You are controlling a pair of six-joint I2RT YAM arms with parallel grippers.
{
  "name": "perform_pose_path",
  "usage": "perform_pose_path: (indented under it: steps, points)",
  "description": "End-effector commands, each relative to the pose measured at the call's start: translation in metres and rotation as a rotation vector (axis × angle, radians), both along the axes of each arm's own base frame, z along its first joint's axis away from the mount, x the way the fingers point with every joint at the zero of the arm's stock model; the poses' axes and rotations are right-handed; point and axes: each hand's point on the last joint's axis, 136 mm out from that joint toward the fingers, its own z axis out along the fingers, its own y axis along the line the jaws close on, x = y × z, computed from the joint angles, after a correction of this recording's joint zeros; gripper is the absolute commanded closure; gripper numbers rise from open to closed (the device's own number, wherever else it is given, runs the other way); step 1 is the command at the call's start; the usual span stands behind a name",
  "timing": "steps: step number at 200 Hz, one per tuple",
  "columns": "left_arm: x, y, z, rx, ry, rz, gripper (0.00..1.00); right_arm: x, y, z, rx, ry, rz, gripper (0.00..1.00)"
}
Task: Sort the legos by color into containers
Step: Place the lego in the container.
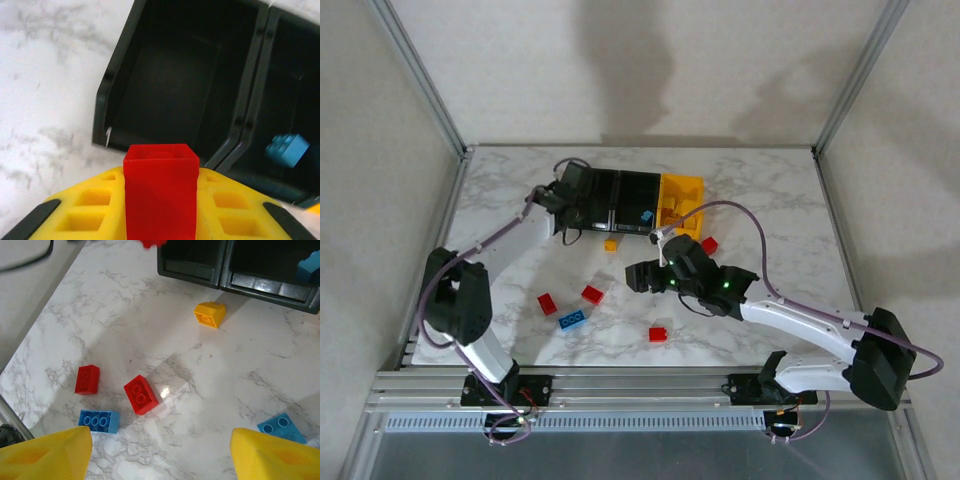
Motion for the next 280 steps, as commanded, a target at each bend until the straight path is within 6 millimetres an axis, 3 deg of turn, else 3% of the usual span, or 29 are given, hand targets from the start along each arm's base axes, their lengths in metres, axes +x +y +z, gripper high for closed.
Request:
perform_pose_path:
  steps: [1,52,82,127,167,194,238,280]
  points:
    - [0.015,0.004,-0.012,0.066,0.052,-0.013,0.86,-0.002,-0.011,-0.004,-0.009,0.006,-0.040,0.27]
    - [0.053,-0.002,-0.040,0.073,0.103,-0.004,0.86,-0.005,-0.024,-0.003,-0.015,0.004,-0.073,0.27]
    - [0.056,0.000,-0.063,0.063,0.139,0.011,0.85,-0.005,-0.026,-0.003,-0.019,0.003,-0.079,0.27]
    - [0.058,0.000,-0.077,0.062,0.159,0.012,0.79,-0.005,-0.028,-0.005,-0.019,0.002,-0.086,0.27]
    - [0.058,-0.002,-0.079,0.052,0.167,0.007,0.63,-0.006,-0.030,-0.006,-0.018,0.003,-0.091,0.26]
    - [0.055,-0.006,-0.068,0.020,0.153,-0.006,0.57,-0.006,-0.032,-0.004,-0.015,-0.003,-0.096,0.26]
    - [0.046,-0.011,-0.032,-0.033,0.094,-0.021,0.51,-0.004,-0.038,0.002,-0.018,-0.019,-0.117,0.25]
    - [0.018,-0.015,0.006,-0.096,0.026,-0.060,0.49,0.003,-0.055,0.006,-0.034,-0.005,-0.185,0.24]
